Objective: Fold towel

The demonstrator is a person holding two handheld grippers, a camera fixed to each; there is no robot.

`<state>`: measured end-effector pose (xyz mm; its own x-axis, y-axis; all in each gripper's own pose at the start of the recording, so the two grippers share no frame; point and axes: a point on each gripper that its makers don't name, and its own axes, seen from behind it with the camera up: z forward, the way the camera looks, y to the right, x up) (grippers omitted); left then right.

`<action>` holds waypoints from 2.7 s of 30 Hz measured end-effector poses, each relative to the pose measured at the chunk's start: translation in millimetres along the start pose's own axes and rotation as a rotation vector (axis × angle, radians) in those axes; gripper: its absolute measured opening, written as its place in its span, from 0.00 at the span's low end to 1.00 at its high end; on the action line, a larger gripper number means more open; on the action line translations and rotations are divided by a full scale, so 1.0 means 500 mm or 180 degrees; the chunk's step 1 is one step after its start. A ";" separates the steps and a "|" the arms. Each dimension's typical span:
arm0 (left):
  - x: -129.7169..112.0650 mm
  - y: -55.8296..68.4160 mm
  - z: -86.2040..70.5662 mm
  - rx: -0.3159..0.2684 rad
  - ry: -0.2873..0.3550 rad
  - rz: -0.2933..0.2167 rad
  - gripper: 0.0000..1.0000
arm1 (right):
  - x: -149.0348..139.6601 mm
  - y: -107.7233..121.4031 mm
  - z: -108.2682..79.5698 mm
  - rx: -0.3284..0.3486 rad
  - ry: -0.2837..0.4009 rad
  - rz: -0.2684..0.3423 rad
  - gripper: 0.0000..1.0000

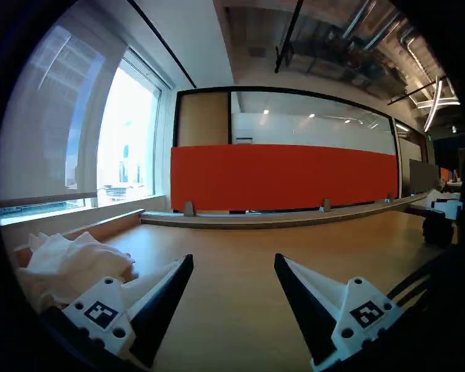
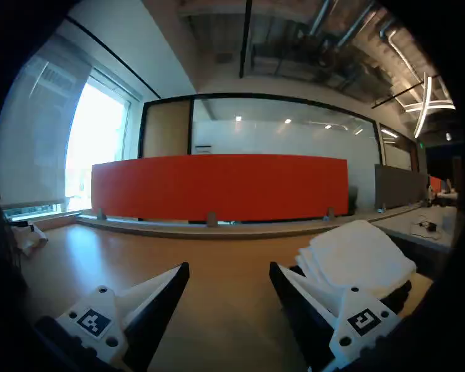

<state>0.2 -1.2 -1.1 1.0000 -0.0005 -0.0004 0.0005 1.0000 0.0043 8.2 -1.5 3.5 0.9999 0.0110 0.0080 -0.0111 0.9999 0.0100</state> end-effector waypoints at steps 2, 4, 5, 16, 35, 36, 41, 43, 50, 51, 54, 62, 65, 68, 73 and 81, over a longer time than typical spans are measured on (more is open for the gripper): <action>0.000 0.000 0.000 0.0000 0.0000 -0.0001 0.97 | -0.005 0.003 0.000 -0.0020 -0.0004 0.0022 1.00; 0.000 0.000 0.000 0.0000 0.0000 0.0000 0.97 | -0.009 0.005 -0.002 -0.0034 -0.0003 0.0032 1.00; 0.000 0.000 0.000 0.0000 0.0000 0.0001 0.97 | -0.010 0.006 -0.003 -0.0037 0.0000 0.0030 1.00; -0.001 -0.001 0.000 0.0001 0.0000 0.0000 0.97 | -0.015 0.000 -0.009 0.0006 0.0018 -0.0014 1.00; 0.000 0.000 -0.001 0.0001 0.0000 -0.0001 0.97 | -0.016 -0.002 -0.012 0.0004 0.0027 -0.0036 1.00; 0.000 0.000 -0.001 0.0001 0.0000 -0.0001 0.97 | -0.016 -0.002 -0.011 -0.0002 0.0026 -0.0036 1.00; 0.000 0.000 -0.001 0.0001 0.0000 0.0000 0.97 | -0.017 -0.001 -0.010 -0.0002 0.0025 -0.0037 1.00; 0.000 0.000 0.000 0.0001 0.0000 0.0000 0.97 | -0.018 -0.001 -0.010 -0.0002 0.0024 -0.0037 1.00; 0.000 0.000 0.000 0.0001 -0.0001 0.0000 0.97 | -0.018 0.000 -0.011 -0.0003 0.0024 -0.0036 1.00; 0.000 0.000 0.000 0.0001 -0.0001 0.0001 0.97 | -0.018 0.000 -0.011 -0.0003 0.0024 -0.0035 1.00; 0.000 0.000 0.000 0.0000 0.0000 0.0000 0.97 | -0.018 0.000 -0.011 -0.0003 0.0023 -0.0035 1.00; 0.000 0.000 0.000 0.0001 0.0000 0.0000 0.97 | -0.017 0.000 -0.011 -0.0002 0.0024 -0.0035 1.00; 0.001 -0.001 0.000 0.0000 -0.0001 0.0000 0.97 | -0.017 0.000 -0.011 -0.0002 0.0024 -0.0035 1.00; 0.001 -0.001 0.000 0.0001 -0.0001 0.0000 0.97 | -0.018 -0.001 -0.011 -0.0003 0.0024 -0.0035 1.00; 0.001 0.000 0.000 0.0001 -0.0001 0.0000 0.97 | -0.018 -0.001 -0.011 -0.0003 0.0024 -0.0035 1.00; 0.003 -0.001 0.000 0.0001 -0.0001 0.0001 0.97 | -0.018 -0.001 -0.010 -0.0003 0.0024 -0.0035 1.00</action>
<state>1.7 -1.6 -1.1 1.0000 -0.0003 0.0000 0.0003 1.0000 0.0045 -0.6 -2.2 -1.6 1.0000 0.0000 0.0004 0.0000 1.0000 0.0092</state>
